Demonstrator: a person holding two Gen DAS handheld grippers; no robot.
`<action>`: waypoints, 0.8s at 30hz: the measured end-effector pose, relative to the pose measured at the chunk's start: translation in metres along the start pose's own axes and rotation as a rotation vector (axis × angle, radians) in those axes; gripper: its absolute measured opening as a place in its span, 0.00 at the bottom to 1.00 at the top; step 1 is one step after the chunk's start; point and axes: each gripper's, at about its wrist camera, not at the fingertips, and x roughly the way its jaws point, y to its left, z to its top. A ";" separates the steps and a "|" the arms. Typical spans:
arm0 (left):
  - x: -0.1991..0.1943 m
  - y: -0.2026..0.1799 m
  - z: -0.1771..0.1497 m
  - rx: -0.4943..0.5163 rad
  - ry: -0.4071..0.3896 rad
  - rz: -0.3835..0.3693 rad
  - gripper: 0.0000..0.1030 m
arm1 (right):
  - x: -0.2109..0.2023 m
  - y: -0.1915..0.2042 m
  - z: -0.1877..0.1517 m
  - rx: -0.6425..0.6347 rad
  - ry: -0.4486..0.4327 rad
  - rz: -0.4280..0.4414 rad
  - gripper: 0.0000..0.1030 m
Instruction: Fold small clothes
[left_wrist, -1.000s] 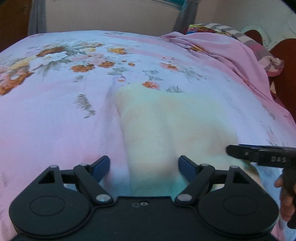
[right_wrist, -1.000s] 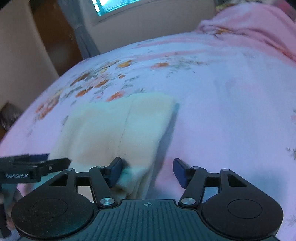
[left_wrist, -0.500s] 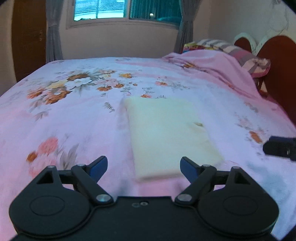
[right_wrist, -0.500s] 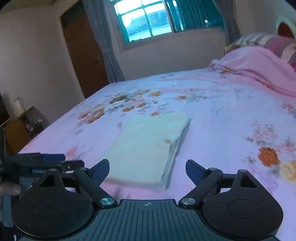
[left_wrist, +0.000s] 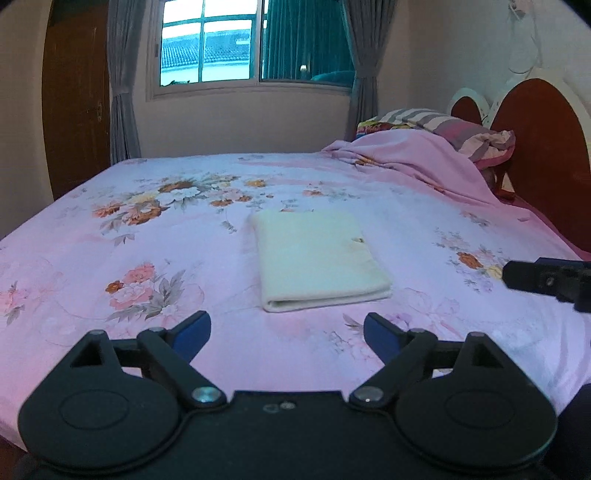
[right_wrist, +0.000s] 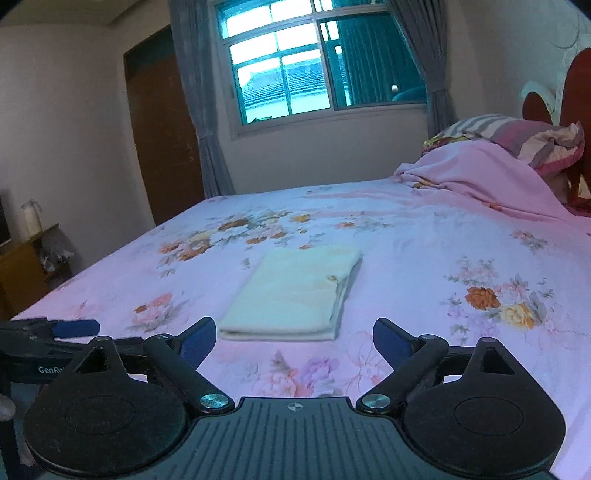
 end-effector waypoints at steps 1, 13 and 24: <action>-0.005 -0.002 -0.001 0.012 -0.010 0.013 0.86 | -0.003 0.002 -0.002 -0.006 -0.001 0.001 0.89; -0.025 -0.011 -0.005 -0.005 -0.066 0.065 0.92 | -0.030 -0.002 -0.013 -0.005 -0.047 -0.035 1.00; -0.028 -0.017 -0.009 0.002 -0.090 0.036 0.94 | -0.030 -0.005 -0.015 0.011 -0.038 -0.053 1.00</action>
